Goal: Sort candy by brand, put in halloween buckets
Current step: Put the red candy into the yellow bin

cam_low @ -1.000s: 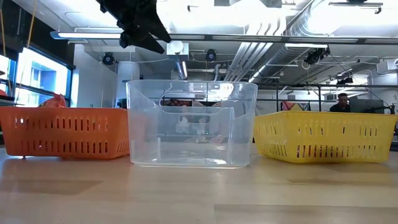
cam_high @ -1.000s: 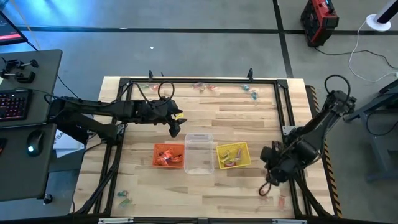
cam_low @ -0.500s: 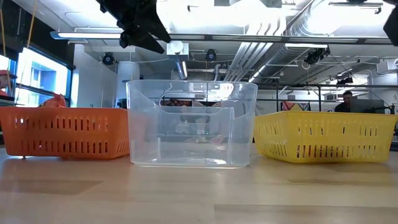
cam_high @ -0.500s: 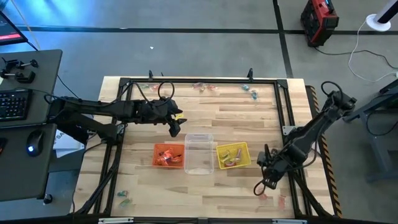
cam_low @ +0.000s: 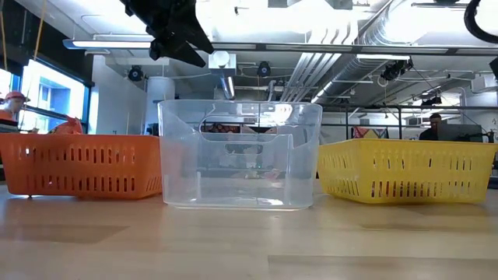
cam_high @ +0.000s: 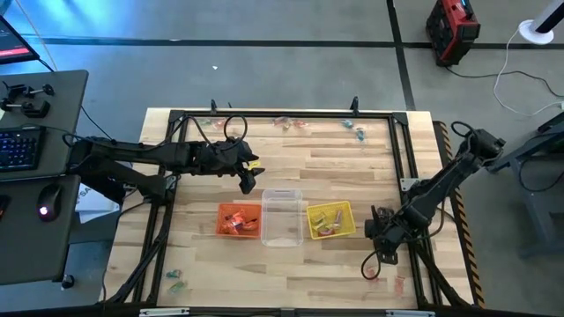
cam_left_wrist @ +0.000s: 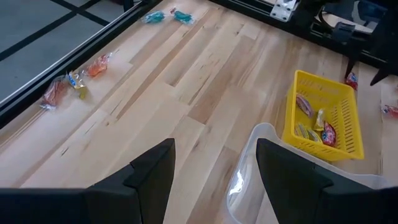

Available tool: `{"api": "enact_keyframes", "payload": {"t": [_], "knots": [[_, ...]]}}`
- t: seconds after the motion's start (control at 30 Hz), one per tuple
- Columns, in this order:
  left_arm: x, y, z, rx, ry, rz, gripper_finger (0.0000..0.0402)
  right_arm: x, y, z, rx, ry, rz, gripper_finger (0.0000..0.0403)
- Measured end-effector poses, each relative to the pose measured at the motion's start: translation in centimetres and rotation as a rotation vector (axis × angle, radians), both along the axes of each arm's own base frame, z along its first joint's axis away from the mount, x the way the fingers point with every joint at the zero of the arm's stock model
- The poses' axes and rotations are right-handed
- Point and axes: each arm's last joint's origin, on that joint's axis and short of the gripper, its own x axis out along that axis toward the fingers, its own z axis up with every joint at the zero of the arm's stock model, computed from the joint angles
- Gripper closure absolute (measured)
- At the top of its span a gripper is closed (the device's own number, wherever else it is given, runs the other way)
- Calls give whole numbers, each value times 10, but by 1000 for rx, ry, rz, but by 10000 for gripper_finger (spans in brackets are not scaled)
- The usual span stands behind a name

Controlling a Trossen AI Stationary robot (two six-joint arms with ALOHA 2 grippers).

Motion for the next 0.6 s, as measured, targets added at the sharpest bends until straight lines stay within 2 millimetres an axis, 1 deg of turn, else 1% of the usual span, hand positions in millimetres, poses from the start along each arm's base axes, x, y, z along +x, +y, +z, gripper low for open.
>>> {"api": "enact_keyframes", "payload": {"t": [0.2, 0.4, 0.5, 0.6], "knots": [[0, 0, 0, 1, 0, 1, 188, 4, 4, -11, -52, 12, 38, 200], [0, 0, 0, 1, 0, 2, 188, 12, 12, -25, -50, 32, 58, 223], [0, 0, 0, 1, 1, 2, 188, 14, 13, -25, -64, 51, 43, 245], [0, 0, 0, 3, 1, 1, 188, 15, 15, -20, -75, 67, 57, 285]]}}
